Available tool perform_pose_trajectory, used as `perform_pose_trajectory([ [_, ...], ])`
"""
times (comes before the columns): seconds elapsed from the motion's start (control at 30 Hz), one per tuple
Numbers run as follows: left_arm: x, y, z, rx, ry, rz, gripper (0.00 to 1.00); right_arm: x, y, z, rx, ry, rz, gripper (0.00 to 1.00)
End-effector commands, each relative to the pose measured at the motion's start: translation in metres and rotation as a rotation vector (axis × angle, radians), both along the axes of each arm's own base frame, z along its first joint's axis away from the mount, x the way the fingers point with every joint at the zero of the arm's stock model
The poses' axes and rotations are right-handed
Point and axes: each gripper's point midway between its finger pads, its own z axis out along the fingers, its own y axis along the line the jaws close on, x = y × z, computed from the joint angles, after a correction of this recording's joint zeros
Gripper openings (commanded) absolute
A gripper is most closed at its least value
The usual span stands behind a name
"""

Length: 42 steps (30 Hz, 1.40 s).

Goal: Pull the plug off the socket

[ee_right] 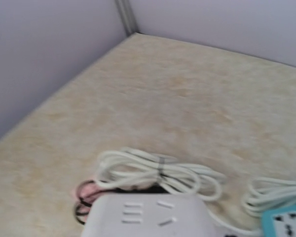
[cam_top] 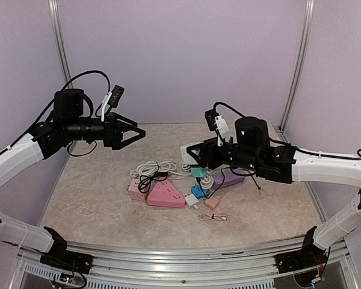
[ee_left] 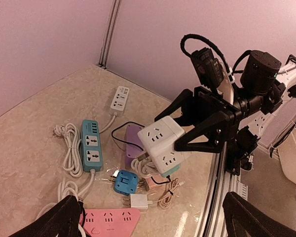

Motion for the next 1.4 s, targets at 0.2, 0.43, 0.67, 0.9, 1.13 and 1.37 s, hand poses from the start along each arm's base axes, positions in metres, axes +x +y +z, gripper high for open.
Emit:
perform_pose_trajectory([
  [0.2, 0.003, -0.023, -0.026, -0.002, 0.107, 0.036, 0.99, -0.004, -0.005, 0.076, 0.328, 0.023, 0.022, 0.0],
  [0.43, -0.007, -0.049, -0.034, -0.22, 0.155, 0.153, 0.99, 0.011, -0.023, 0.091, 0.45, -0.015, -0.117, 0.0],
  [0.67, 0.0, -0.066, -0.044, -0.251, 0.202, 0.271, 0.99, 0.025, -0.025, 0.092, 0.432, -0.027, -0.266, 0.0],
  [0.9, -0.001, -0.102, -0.075, -0.171, 0.248, 0.235, 0.99, 0.022, -0.015, 0.106, 0.453, -0.049, -0.312, 0.0],
  [1.13, 0.003, -0.11, -0.074, -0.121, 0.219, 0.22, 0.99, 0.017, -0.014, 0.114, 0.441, -0.042, -0.318, 0.0],
  [1.37, 0.001, -0.125, -0.073, -0.105, 0.185, 0.172, 0.99, 0.012, -0.009, 0.111, 0.468, 0.032, -0.287, 0.0],
])
